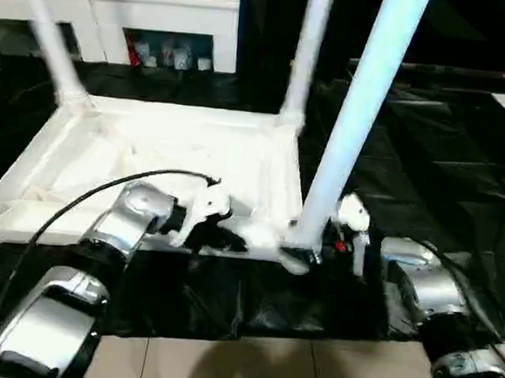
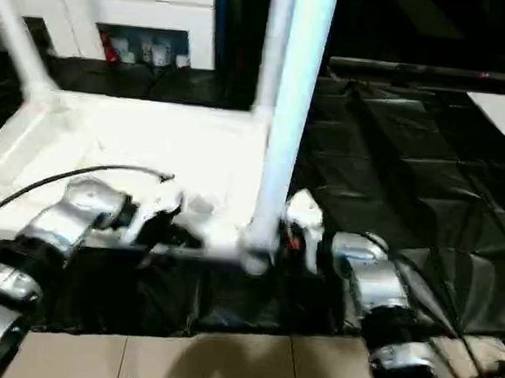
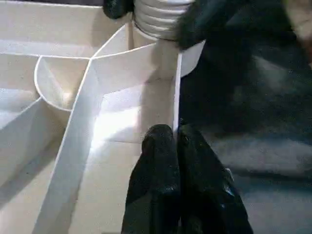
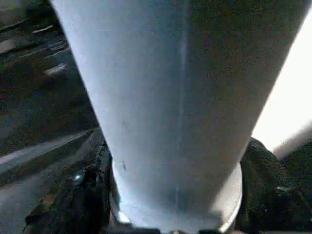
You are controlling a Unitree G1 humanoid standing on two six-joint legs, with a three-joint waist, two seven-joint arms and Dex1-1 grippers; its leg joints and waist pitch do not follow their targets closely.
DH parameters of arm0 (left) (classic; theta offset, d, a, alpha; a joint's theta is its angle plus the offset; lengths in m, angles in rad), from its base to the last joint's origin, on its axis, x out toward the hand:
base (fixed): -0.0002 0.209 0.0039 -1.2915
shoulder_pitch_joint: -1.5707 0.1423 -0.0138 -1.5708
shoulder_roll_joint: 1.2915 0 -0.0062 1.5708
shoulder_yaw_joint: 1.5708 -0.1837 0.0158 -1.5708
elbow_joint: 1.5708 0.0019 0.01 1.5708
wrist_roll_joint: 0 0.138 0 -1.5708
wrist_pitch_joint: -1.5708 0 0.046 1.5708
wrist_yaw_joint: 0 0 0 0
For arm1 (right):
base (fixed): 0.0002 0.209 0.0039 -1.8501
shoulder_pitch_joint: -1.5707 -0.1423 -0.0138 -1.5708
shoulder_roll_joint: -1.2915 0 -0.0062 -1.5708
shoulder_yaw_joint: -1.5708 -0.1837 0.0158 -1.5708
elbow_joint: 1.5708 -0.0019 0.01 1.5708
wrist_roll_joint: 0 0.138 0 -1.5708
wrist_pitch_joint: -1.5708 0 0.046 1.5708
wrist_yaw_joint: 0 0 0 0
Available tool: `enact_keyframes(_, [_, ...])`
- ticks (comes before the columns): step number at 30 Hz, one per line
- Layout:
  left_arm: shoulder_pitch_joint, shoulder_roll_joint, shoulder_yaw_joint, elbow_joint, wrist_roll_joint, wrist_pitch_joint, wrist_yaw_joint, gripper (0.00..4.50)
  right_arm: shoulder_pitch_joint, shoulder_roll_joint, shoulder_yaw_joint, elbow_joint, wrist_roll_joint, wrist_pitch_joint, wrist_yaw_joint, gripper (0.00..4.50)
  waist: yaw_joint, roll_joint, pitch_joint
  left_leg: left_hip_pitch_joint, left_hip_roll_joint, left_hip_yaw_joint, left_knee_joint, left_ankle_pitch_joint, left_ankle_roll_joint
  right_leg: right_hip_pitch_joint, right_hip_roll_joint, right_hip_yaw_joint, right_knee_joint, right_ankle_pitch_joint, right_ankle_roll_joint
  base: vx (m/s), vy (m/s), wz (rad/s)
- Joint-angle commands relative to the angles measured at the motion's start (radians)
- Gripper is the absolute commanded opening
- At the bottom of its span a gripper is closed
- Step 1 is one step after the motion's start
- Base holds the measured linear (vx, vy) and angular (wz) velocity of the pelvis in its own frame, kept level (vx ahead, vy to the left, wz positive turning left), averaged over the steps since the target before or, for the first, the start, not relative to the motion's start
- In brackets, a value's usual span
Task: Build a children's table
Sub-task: Rotate leg to tighten
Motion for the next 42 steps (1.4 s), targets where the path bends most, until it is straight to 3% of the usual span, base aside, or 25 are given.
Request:
enact_keyframes(1, [-0.026,-0.057,0.011,-0.009,0.006,0.026,0.108,0.0,-0.016,0.061,0.003,0.072,-0.035,0.002,-0.167,2.74,-0.008,-0.005,-0.058,0.007,0.004,-0.001,-0.076,-0.333,0.008,0.046,-0.05,0.032,-0.089,-0.55,-0.126,0.0,0.0,0.0])
enact_keyframes(3, [-0.028,-0.084,0.011,-0.017,0.016,0.047,0.164,0.0,-0.028,0.094,-0.016,0.105,-0.038,-0.007,-0.262,2.74,-0.019,-0.006,-0.058,0.007,0.001,-0.002,-0.073,-0.346,0.014,0.044,-0.048,0.029,-0.096,-0.582,-0.111,0.0,0.0,0.0])
enact_keyframes(5, [-0.033,-0.119,0.012,-0.025,0.024,0.067,0.223,0.0,-0.048,0.136,-0.035,0.149,-0.036,-0.012,-0.367,2.74,-0.024,-0.001,-0.058,0.01,0.001,-0.002,-0.073,-0.352,0.018,0.04,-0.047,0.029,-0.099,-0.579,-0.113,0.0,0.0,0.0])
enact_keyframes(7, [-0.031,-0.144,0.005,-0.036,0.033,0.073,0.258,0.0,-0.065,0.165,-0.033,0.177,-0.065,-0.028,-0.476,2.73,-0.027,-0.003,-0.059,0.009,0.0,-0.003,-0.074,-0.355,0.02,0.04,-0.045,0.028,-0.098,-0.566,-0.114,0.0,0.0,0.0])
enact_keyframes(10, [-0.03,-0.16,-0.003,-0.041,0.034,0.073,0.266,0.0,-0.078,0.193,-0.039,0.197,-0.069,-0.05,-0.501,2.73,-0.03,-0.002,-0.06,0.007,0.0,-0.003,-0.075,-0.367,0.032,0.039,-0.045,0.03,-0.098,-0.55,-0.118,0.0,0.0,0.0])
enact_keyframes(11, [-0.03,-0.163,-0.005,-0.04,0.035,0.072,0.268,0.0,-0.081,0.199,-0.041,0.202,-0.07,-0.06,-0.504,3.08,-0.032,-0.002,-0.061,0.004,0.0,-0.003,-0.076,-0.364,0.037,0.042,-0.045,0.03,-0.097,-0.539,-0.119,0.0,0.0,0.0])
enact_keyframes(13, [-0.033,-0.164,-0.01,-0.036,0.036,0.064,0.25,0.0,-0.097,0.218,-0.071,0.217,-0.04,-0.071,-0.483,3.29,-0.035,0.0,-0.061,0.003,0.001,-0.003,-0.077,-0.366,0.042,0.043,-0.045,0.032,-0.093,-0.514,-0.134,0.0,0.0,0.0])
enact_keyframes(17, [-0.031,-0.145,-0.012,-0.042,0.036,0.053,0.222,0.0,-0.109,0.205,-0.067,0.226,-0.046,-0.09,-0.446,3.61,-0.037,0.003,-0.061,0.002,0.002,-0.004,-0.077,-0.369,0.044,0.045,-0.044,0.033,-0.09,-0.491,-0.151,0.0,0.0,0.0])
enact_keyframes(21, [-0.023,-0.122,-0.014,-0.049,0.029,0.033,0.173,0.0,-0.114,0.171,-0.056,0.226,-0.052,-0.098,-0.41,3.79,-0.035,0.004,-0.066,-0.001,0.004,-0.001,-0.077,-0.34,0.052,0.051,-0.044,0.037,-0.08,-0.404,-0.186,0.0,0.0,0.0])
enact_keyframes(23, [-0.012,-0.099,-0.018,-0.062,0.018,0.021,0.113,0.0,-0.106,0.137,-0.042,0.211,-0.043,-0.111,-0.315,3.79,-0.033,0.005,-0.07,-0.004,0.005,0.0,-0.076,-0.308,0.06,0.055,-0.045,0.039,-0.073,-0.346,-0.207,0.0,0.0,0.0])
enact_keyframes(25, [-0.003,-0.076,-0.022,-0.073,0.004,0.012,0.047,0.0,-0.092,0.104,-0.03,0.181,-0.03,-0.12,-0.204,3.79,-0.03,0.007,-0.075,-0.009,0.007,0.003,-0.071,-0.247,0.083,0.06,-0.044,0.041,-0.058,-0.227,-0.246,0.0,0.0,0.0])
enact_keyframes(28, [-0.001,-0.042,-0.025,-0.07,-0.009,-0.009,-0.032,0.0,-0.064,0.052,-0.006,0.119,0.0,-0.111,-0.008,3.79,-0.02,0.009,-0.075,-0.013,0.009,0.008,-0.065,-0.199,0.118,0.065,-0.04,0.038,-0.05,-0.156,-0.274,0.0,0.0,0.0])
enact_keyframes(32, [-0.008,-0.018,-0.022,-0.06,-0.019,-0.024,-0.088,0.0,-0.031,0.0,0.034,0.047,0.027,-0.069,0.159,3.79,-0.002,0.009,-0.073,-0.005,0.015,0.012,-0.066,-0.214,0.119,0.062,-0.04,0.038,-0.05,-0.172,-0.28,0.0,0.0,0.0])
enact_keyframes(33, [-0.013,-0.003,-0.022,-0.054,-0.022,-0.03,-0.121,0.0,-0.01,-0.034,0.065,0.007,0.033,-0.045,0.248,3.79,0.004,0.009,-0.071,-0.002,0.016,0.013,-0.067,-0.229,0.111,0.061,-0.04,0.038,-0.054,-0.196,-0.274,0.0,0.0,0.0])
enact_keyframes(35, [-0.015,0.002,-0.023,-0.052,-0.021,-0.034,-0.131,0.0,-0.005,-0.043,0.075,-0.001,0.032,-0.042,0.271,3.79,0.011,0.009,-0.071,-0.002,0.018,0.011,-0.068,-0.241,0.101,0.06,-0.042,0.039,-0.053,-0.211,-0.268,0.0,0.0,0.0])
enact_keyframes(36, [-0.017,0.018,-0.029,-0.051,-0.02,-0.039,-0.168,0.0,0.006,-0.069,0.103,-0.013,0.022,-0.03,0.323,3.53,0.015,0.01,-0.069,0.001,0.018,0.01,-0.07,-0.261,0.086,0.059,-0.042,0.038,-0.057,-0.246,-0.26,0.0,0.0,0.0])
enact_keyframes(40, [-0.017,0.034,-0.041,-0.053,-0.026,-0.041,-0.212,0.0,0.006,-0.082,0.118,-0.007,0.012,-0.025,0.373,3.34,0.017,0.01,-0.065,0.004,0.017,0.009,-0.074,-0.308,0.056,0.053,-0.045,0.039,-0.067,-0.337,-0.23,0.0,0.0,0.0])
enact_keyframes(42, [-0.015,0.042,-0.048,-0.054,-0.024,-0.047,-0.237,0.0,0.009,-0.083,0.118,-0.012,0.007,-0.029,0.391,3.1,0.018,0.008,-0.067,0.002,0.017,0.008,-0.074,-0.298,0.052,0.056,-0.046,0.039,-0.065,-0.336,-0.226,0.0,0.0,0.0])
